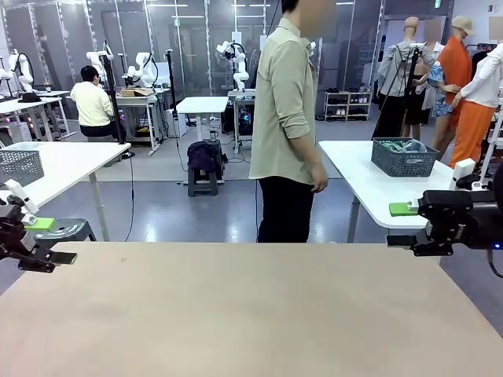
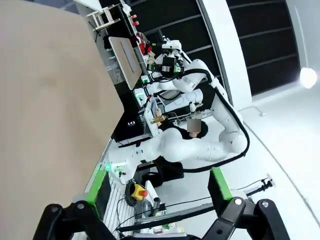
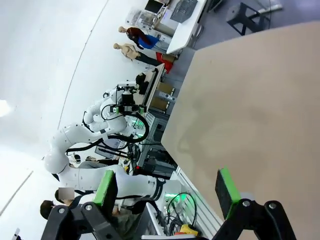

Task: Fold the towels and place them in the basket.
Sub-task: When a person lays out a Towel with hook on the table, fold it in half twice.

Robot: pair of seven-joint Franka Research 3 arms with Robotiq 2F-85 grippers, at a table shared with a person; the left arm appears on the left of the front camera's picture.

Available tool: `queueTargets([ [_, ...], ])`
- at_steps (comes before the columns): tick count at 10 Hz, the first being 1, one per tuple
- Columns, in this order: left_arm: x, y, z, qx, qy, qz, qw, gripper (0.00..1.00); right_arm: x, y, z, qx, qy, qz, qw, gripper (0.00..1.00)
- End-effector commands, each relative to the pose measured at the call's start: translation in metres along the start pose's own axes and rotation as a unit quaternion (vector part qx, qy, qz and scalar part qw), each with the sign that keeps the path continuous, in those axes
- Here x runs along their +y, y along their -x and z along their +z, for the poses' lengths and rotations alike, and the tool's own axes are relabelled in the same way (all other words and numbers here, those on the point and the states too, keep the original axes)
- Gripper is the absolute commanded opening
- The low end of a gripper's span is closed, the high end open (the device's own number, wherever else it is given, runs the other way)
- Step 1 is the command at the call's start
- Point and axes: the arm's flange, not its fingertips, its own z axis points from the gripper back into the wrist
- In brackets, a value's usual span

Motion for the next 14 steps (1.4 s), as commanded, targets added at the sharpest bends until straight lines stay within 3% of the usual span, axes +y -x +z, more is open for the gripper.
queueTargets([
  [1, -0.006, 0.004, 0.000, -0.014, -0.012, 0.030, 0.999, 1.00, 0.005, 0.017, 0.002, 0.018, -0.001, -0.051, 0.999, 1.00],
  [4, -0.005, 0.007, 0.004, -0.020, -0.020, 0.027, 0.999, 1.00, -0.002, 0.023, 0.000, 0.022, -0.010, -0.079, 0.997, 1.00],
  [6, -0.001, 0.004, 0.009, -0.013, -0.008, 0.023, 1.000, 1.00, -0.004, 0.006, 0.004, 0.014, -0.012, -0.064, 0.998, 1.00],
  [11, -0.001, 0.004, 0.009, -0.014, -0.008, 0.023, 1.000, 1.00, -0.006, 0.006, 0.006, 0.013, -0.013, -0.067, 0.998, 1.00],
  [14, -0.028, -0.001, 0.062, -0.074, -0.064, 0.074, 0.992, 1.00, 0.008, -0.012, 0.052, 0.012, 0.026, -0.100, 0.995, 1.00],
])
